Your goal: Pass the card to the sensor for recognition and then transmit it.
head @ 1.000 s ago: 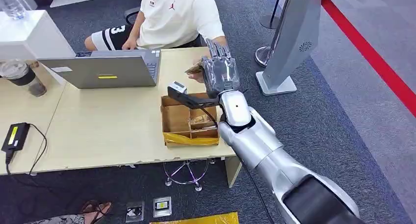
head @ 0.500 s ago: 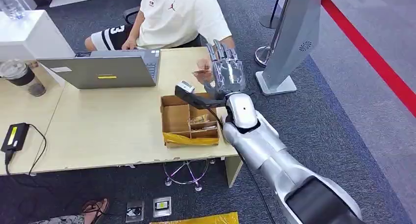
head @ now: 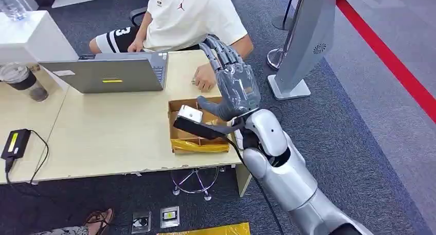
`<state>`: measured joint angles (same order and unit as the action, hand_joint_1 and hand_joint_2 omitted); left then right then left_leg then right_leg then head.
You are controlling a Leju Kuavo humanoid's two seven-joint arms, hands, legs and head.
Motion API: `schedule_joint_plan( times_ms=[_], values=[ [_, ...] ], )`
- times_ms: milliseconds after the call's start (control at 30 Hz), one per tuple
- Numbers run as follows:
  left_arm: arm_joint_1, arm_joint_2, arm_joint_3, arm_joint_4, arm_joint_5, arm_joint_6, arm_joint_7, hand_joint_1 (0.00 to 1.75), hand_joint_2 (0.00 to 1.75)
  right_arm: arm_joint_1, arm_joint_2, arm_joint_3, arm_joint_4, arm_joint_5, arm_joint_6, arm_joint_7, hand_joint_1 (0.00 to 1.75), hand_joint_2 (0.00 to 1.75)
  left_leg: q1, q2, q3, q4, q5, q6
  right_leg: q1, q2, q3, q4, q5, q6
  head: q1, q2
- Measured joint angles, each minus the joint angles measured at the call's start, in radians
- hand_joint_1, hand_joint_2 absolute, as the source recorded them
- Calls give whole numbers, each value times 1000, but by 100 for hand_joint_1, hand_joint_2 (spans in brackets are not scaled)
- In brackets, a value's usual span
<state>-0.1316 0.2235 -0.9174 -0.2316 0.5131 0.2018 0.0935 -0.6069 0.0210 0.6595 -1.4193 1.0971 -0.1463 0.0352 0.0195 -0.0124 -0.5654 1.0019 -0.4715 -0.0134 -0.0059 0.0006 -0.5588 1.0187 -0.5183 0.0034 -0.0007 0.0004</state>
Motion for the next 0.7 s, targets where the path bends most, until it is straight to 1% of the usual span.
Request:
schedule_joint_plan(
  times_ms=[67, 133, 300, 400, 533, 600, 700],
  values=[
    [1, 3, 0, 0, 11, 0, 2, 0, 175, 36, -17, 26, -95, 3, 76, -16, 0, 175, 0, 0, 0, 0, 0, 0, 0, 0, 0, 0, 0, 0, 0, 0],
    [1, 5, 2, 0, 19, 0, 3, 0, 175, 65, -33, 58, -178, 6, 118, -18, 0, 175, 0, 0, 0, 0, 0, 0, 0, 0, 0, 0, 0, 0, 0, 0],
    [2, 11, 5, 0, 29, 1, 8, 0, 175, 84, -62, 120, -272, 6, 163, -35, 0, 175, 0, 0, 0, 0, 0, 0, 0, 0, 0, 0, 0, 0, 0, 0],
    [3, 12, 5, 0, 29, 1, 10, 0, 175, 99, -71, 161, -305, 7, 174, -38, 0, 175, 0, 0, 0, 0, 0, 0, 0, 0, 0, 0, 0, 0, 0, 0],
    [3, 13, 6, 0, 29, 2, 10, 0, 175, 101, -81, 193, -316, 8, 181, -36, 0, 175, 0, 0, -1, 0, 0, 0, 0, 0, 0, 0, 0, 0, 0, 0],
    [3, 13, 6, 0, 32, 3, 10, 0, 175, 101, -84, 209, -311, 33, 179, -26, 0, 175, 0, 0, -1, 0, 0, 0, 0, 0, 0, 0, 0, 0, 0, 0],
    [2, 13, 8, 0, 32, 3, 10, 0, 175, 100, -85, 236, -264, 80, 162, -2, 0, 175, 0, 0, -1, 0, 0, 0, 0, 0, 1, 0, 0, 0, 0, 0]
  ],
)
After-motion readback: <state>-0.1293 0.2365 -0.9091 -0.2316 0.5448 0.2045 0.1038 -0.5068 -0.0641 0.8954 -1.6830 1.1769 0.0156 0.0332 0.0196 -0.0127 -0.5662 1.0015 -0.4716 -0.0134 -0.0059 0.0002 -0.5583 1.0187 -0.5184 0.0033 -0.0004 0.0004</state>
